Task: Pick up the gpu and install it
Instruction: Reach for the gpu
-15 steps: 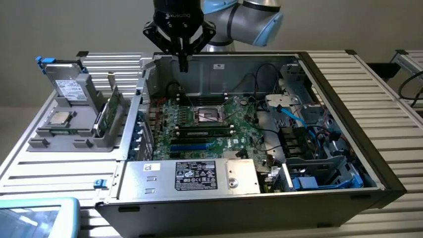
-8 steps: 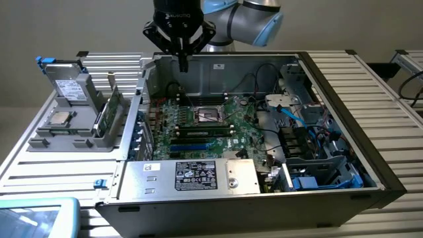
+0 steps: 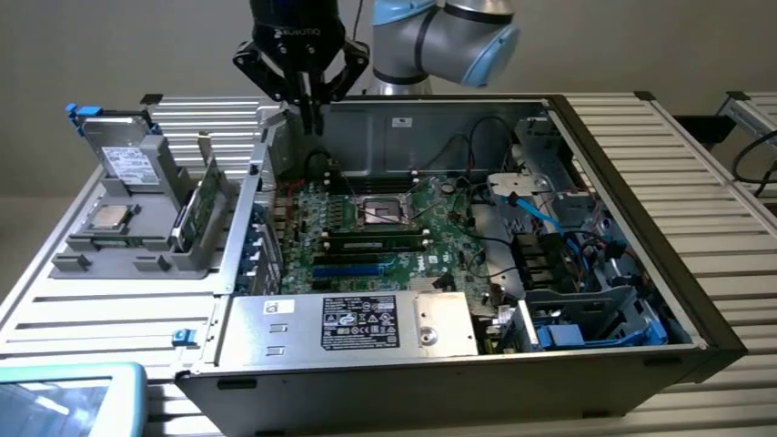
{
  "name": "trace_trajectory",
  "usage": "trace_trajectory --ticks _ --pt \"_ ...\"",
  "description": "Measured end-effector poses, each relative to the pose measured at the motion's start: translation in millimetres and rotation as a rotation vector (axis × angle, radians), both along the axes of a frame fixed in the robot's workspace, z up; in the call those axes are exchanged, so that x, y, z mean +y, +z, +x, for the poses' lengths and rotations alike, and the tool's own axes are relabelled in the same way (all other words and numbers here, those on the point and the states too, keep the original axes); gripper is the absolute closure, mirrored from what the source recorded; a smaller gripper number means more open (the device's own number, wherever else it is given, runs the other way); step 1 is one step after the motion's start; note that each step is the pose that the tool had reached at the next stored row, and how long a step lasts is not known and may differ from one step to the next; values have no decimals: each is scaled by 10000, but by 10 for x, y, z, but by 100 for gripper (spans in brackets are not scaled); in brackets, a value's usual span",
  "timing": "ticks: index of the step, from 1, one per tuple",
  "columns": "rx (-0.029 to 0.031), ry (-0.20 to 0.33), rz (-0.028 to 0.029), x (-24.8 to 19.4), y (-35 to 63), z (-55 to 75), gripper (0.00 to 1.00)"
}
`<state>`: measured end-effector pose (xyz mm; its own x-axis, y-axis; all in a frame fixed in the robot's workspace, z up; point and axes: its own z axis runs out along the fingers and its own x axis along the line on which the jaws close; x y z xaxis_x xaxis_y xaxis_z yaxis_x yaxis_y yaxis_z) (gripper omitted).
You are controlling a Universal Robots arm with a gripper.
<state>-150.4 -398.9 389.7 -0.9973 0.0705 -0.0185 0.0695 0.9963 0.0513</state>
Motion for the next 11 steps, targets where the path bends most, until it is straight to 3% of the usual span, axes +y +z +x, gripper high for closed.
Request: trace_trajectory --ticks 4,6,8,11 --pt "0 0 6 0 -30 -183 78" --pt "0 1 6 0 -55 -272 73" --pt "1 0 6 1 -86 -364 60" --pt "1 0 6 1 -130 -499 60"
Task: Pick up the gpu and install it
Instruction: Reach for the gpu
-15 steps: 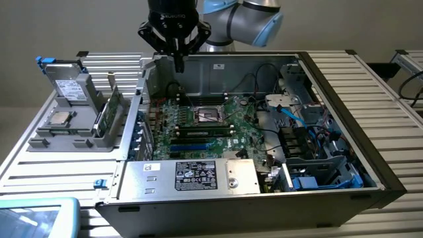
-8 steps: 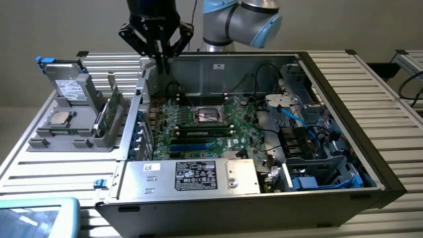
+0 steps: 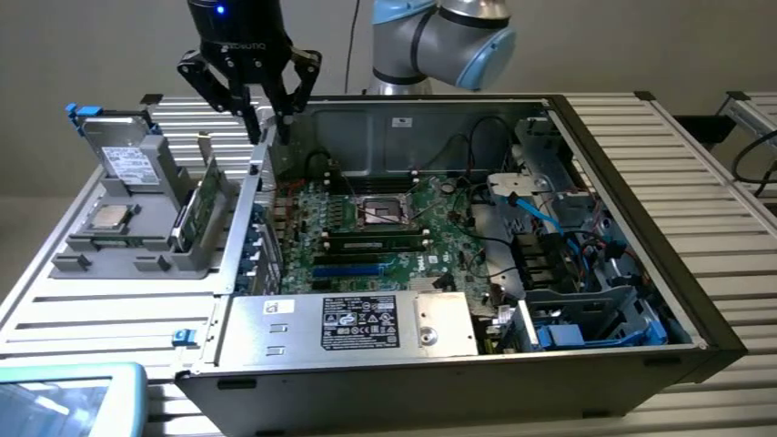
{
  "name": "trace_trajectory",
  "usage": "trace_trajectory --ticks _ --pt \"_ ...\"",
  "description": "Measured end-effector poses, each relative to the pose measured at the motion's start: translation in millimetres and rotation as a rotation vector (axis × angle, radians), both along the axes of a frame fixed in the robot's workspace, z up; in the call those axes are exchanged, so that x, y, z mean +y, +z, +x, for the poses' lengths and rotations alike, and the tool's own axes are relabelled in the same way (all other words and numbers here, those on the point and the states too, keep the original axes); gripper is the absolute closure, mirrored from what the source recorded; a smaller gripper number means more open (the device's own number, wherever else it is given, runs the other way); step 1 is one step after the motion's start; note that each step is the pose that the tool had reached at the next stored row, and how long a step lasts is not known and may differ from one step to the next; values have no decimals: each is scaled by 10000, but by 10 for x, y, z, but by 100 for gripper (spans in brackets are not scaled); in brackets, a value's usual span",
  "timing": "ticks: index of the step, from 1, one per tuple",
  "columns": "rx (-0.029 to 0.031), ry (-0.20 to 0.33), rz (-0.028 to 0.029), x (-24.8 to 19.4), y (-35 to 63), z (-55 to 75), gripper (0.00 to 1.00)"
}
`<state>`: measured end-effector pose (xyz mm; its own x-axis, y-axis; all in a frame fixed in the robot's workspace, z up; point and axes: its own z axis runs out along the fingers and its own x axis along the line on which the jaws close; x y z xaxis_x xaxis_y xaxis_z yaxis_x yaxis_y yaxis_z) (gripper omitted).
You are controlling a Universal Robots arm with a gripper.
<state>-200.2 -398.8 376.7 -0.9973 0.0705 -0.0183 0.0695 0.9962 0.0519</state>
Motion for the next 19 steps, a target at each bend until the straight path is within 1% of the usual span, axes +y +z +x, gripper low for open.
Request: trace_trajectory --ticks 5,12,14,19 --pt "2 0 0 3 -55 -230 60" --pt "3 1 0 25 -79 -549 60" --pt "3 -1 0 43 -90 -639 60" --pt "2 1 1 115 -143 -868 60"
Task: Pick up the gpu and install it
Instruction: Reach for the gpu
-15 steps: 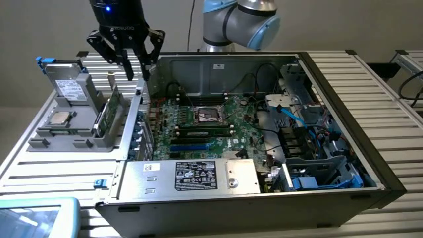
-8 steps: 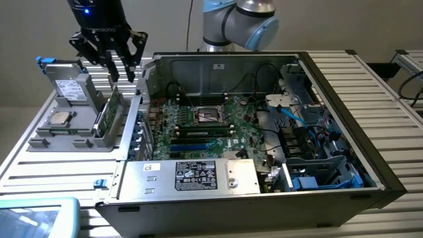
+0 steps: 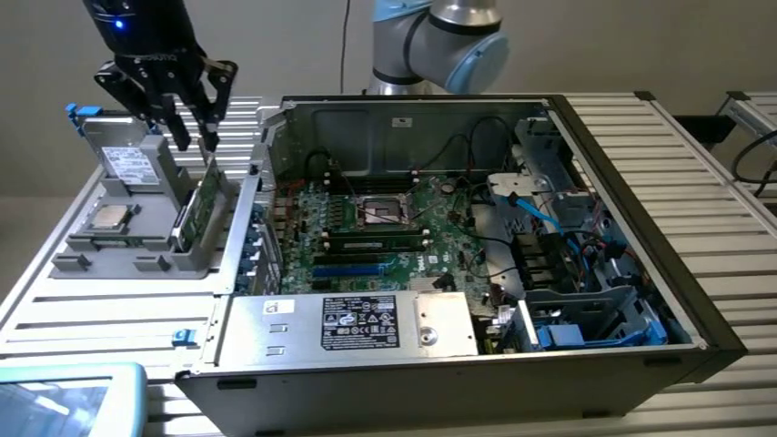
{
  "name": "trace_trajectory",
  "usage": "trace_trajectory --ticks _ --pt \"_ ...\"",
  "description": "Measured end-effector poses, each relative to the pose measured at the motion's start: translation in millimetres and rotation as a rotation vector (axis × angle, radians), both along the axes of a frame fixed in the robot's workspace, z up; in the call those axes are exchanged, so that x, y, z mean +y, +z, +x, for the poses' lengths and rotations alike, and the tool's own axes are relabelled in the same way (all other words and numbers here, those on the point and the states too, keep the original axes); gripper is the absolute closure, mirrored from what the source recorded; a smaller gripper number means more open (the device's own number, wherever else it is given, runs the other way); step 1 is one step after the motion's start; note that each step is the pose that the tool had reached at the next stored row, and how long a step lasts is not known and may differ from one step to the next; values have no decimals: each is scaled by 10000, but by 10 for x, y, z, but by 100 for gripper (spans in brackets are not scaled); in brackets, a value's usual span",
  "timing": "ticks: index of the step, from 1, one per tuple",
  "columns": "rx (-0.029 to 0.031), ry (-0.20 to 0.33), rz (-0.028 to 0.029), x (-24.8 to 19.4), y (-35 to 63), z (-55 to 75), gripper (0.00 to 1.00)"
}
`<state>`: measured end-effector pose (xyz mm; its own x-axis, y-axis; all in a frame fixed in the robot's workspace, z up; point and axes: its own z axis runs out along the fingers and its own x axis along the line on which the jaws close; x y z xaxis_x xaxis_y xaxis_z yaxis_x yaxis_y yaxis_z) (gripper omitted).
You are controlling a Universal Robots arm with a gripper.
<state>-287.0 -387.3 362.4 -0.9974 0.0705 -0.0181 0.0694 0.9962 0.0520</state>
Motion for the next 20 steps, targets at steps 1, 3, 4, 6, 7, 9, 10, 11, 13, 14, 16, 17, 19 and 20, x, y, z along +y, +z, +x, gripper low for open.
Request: trace_trajectory --ticks 1,3,4,6,7,9,10,11,13,14,16,17,19,20 --pt "1 -1 -1 14 -10 -45 60" --pt "1 -1 -1 42 -31 -135 60" --pt "1 0 -1 54 -44 -180 60" --pt "1 -1 -1 70 -79 -270 60" --pt "2 -2 -2 77 -97 -317 60" --pt "-1 0 0 90 -136 -393 60" --pt "-2 -1 1 100 -155 -413 60" --pt "1 -1 -1 113 -171 -424 60" --pt "1 -1 -1 151 -207 -432 60" --pt "0 -1 0 171 -226 -436 60" --pt "0 -1 0 204 -262 -442 60" --pt "-1 -1 0 210 -280 -446 60" --pt "1 0 -1 211 -316 -453 60" --pt "1 0 0 212 -334 -458 60"
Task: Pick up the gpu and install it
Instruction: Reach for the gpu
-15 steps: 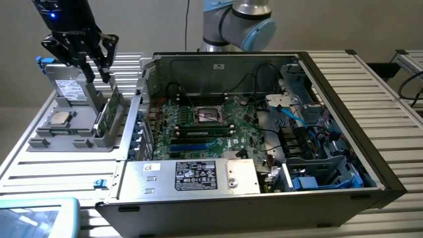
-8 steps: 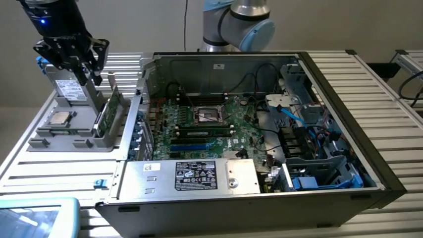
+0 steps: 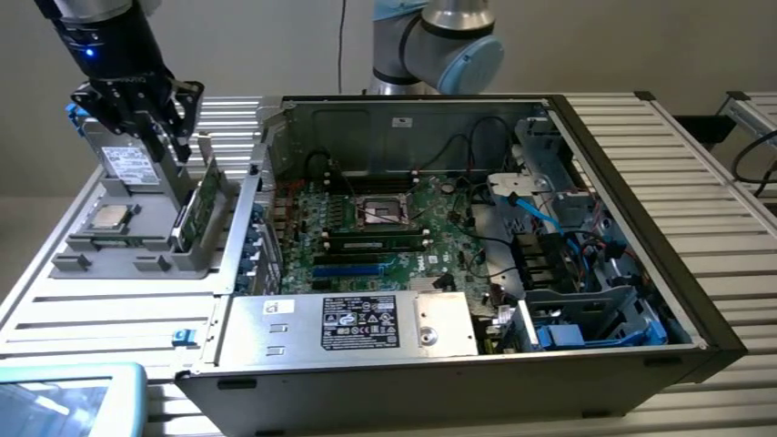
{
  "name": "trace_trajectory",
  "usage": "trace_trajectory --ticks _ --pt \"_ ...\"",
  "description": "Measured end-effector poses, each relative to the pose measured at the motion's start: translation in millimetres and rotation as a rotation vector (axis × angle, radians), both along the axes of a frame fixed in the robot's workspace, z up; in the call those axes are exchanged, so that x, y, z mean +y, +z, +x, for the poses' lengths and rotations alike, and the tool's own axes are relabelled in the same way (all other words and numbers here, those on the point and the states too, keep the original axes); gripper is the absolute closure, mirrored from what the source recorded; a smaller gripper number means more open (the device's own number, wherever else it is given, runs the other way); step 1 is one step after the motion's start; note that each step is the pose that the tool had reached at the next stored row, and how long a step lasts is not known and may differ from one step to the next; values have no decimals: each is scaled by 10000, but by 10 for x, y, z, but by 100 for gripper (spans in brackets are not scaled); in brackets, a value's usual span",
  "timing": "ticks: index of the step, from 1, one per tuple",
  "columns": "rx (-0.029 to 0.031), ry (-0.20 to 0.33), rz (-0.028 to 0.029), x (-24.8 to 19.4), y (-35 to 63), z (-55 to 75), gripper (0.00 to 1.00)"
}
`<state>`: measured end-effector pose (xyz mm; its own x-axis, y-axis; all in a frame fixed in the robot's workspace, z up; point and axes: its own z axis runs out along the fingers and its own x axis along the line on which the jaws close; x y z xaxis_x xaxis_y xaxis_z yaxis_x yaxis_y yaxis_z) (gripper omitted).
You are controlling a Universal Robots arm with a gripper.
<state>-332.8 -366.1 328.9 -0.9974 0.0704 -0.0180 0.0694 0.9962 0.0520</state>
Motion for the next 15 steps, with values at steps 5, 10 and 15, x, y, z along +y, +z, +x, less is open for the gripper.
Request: trace_trajectory --ticks 5,10,15 --pt "1 0 0 0 -91 -26 60" --pt "0 0 0 0 -183 -52 60" --pt "1 2 -1 0 -209 -58 60"
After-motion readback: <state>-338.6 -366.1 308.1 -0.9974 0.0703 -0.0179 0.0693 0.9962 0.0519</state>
